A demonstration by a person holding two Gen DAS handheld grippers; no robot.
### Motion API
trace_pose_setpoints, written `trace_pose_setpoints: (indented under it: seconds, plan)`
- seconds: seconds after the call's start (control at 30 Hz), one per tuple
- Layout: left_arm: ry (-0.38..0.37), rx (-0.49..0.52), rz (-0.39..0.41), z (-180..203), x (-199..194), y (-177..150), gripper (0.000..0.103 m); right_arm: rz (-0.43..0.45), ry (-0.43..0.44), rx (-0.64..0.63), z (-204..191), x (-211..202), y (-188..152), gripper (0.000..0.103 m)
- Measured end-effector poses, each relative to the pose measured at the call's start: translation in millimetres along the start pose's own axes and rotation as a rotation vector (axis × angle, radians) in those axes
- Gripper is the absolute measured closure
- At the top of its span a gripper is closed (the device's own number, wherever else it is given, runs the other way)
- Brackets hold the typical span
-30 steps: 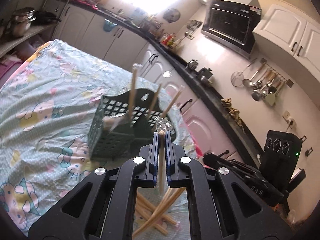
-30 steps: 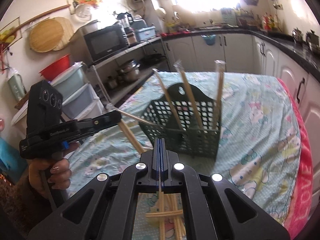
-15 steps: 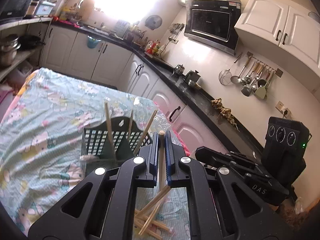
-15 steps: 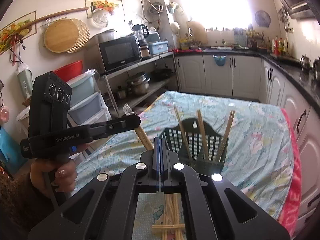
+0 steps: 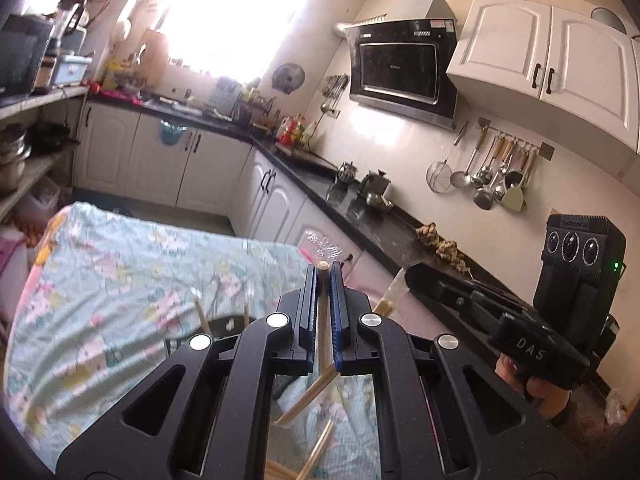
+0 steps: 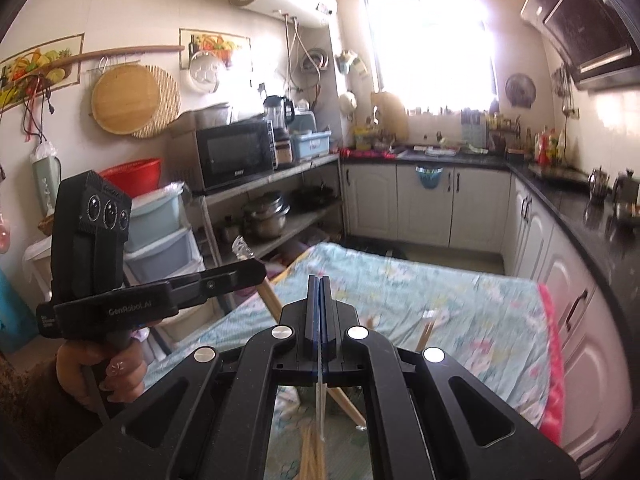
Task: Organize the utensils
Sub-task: 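Lift both held chopsticks and carry them above the green caddy, then lower both chopsticks upright into the caddy and open both tools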
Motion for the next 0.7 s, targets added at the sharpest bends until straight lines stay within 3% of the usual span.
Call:
trace_pose_setpoints:
  seconds: [0.33, 0.7]
  plan:
    - [0.049, 0.045, 0.038, -5.8, 10.4, 36.2, 0.1, 0.081, -0.018, 0.002, 5.4, 9.4, 46.2, 0.102]
    - [0.079, 0.069, 0.024, -11.1, 30.8, 46.1, 0.1, 0.083, -0.032, 0.043, 17.4, 31.5, 56.8, 0.102]
Point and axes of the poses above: each gripper's, at about its wrist camera, not at the fingertips, and x roughly the way its jaws point, z to its right, y to its top, the point moved 6 cm from there along x, roughly the way its jaws point, and after that the axes turned 15 degrees about x, right-handed, at the moved point
